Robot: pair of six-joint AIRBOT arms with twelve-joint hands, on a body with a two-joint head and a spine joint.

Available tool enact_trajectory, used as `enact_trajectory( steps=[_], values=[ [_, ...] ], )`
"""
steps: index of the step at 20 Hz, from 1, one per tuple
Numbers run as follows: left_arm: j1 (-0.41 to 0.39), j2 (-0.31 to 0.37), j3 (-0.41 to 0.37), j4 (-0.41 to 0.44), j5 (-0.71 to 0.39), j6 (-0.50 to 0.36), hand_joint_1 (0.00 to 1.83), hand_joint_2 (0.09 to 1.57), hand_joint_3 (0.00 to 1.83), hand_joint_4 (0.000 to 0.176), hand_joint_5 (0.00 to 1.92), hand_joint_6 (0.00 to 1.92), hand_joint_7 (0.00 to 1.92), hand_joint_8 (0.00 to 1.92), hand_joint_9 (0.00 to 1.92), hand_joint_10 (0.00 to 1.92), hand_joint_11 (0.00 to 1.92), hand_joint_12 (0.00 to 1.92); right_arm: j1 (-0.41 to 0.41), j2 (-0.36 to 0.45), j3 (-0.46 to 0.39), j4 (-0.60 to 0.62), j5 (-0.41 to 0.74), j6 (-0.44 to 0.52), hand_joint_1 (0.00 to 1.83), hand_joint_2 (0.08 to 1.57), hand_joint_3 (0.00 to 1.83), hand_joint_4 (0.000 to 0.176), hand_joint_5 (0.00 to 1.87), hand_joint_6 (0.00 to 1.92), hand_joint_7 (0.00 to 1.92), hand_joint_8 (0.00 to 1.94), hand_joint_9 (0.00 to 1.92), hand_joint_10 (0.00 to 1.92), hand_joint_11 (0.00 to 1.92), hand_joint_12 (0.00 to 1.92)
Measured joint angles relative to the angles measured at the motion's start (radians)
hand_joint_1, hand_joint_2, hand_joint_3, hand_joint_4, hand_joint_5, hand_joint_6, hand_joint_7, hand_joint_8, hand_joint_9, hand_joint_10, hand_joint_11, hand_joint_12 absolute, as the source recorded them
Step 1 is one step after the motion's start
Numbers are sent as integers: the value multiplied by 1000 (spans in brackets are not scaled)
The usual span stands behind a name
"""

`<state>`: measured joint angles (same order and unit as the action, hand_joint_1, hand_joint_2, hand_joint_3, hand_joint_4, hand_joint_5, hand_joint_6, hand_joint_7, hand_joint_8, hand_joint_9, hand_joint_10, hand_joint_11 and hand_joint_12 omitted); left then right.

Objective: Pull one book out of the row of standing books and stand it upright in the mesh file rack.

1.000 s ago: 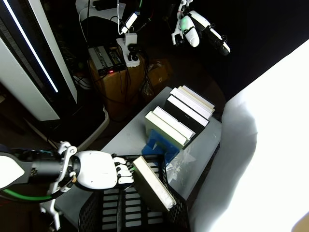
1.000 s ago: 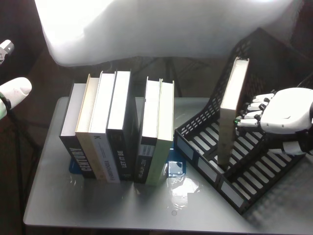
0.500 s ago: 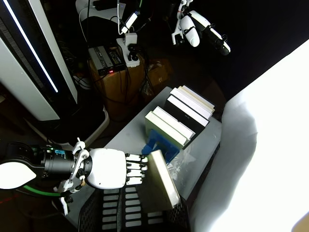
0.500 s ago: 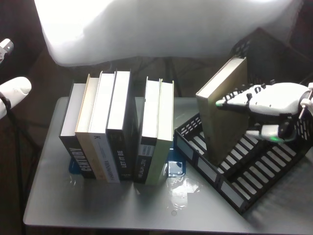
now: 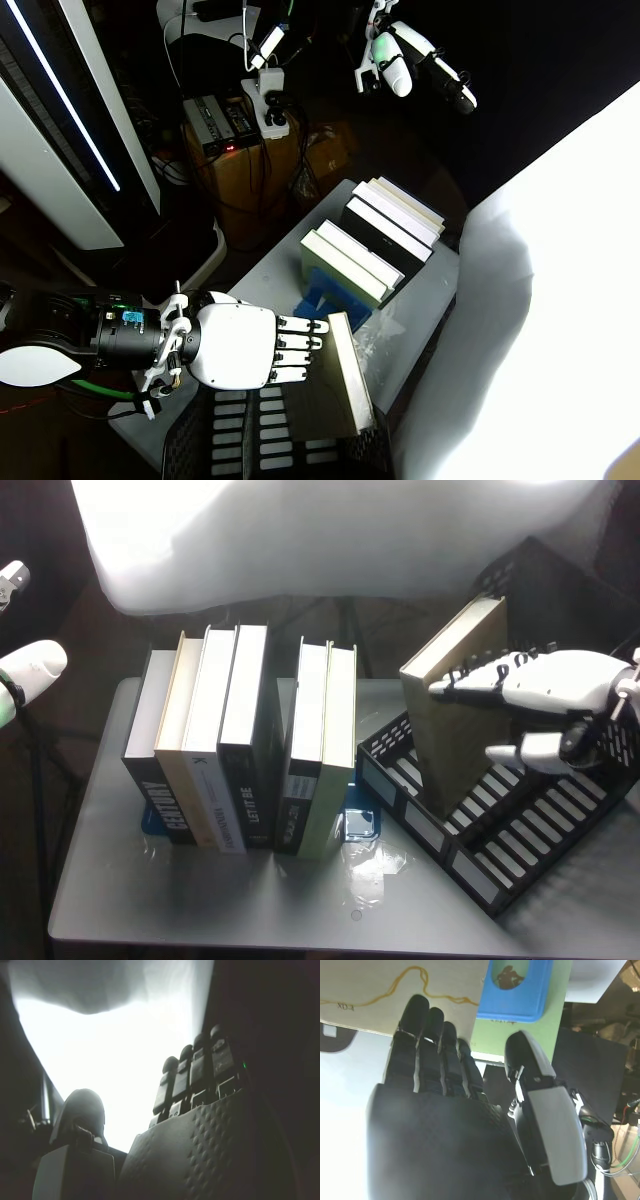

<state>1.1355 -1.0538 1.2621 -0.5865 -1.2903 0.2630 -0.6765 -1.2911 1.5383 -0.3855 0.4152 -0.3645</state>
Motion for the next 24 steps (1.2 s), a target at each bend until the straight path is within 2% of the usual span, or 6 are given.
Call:
enact_trajectory(
  steps=[4,9,13,14,16,24],
  values=[
    [2,0,-6,18,-3,0,231,1323,2,42,10,0,0,0,0,0,0,0,0,98,-88,-61,39,-1,439,1440,0,0,0,0,20,6,33,239,0,465],
    [-37,10,-17,129,-4,0,134,1306,0,82,0,0,0,0,0,0,0,0,6,209,-257,-76,130,0,378,1382,0,0,0,0,0,0,0,2,0,249],
    [-82,15,-18,229,16,0,146,1315,2,55,0,0,0,0,0,0,0,0,38,300,-322,-71,203,-1,386,1361,0,0,0,0,0,0,15,6,0,447],
    [-93,15,-18,266,30,-1,150,1318,3,74,0,0,0,0,0,0,0,0,51,308,-336,-85,213,-2,347,1347,0,0,0,0,0,0,14,5,0,385],
    [-123,14,-18,346,63,-2,111,1326,6,69,0,0,0,0,0,0,0,0,68,319,-366,-109,241,-1,358,1328,0,0,0,0,0,0,6,3,0,221],
    [-223,-19,8,575,201,-2,103,1375,13,0,0,0,0,0,0,0,0,0,122,367,-422,-115,302,-2,293,1334,4,25,0,0,0,0,21,7,0,297]
  ],
)
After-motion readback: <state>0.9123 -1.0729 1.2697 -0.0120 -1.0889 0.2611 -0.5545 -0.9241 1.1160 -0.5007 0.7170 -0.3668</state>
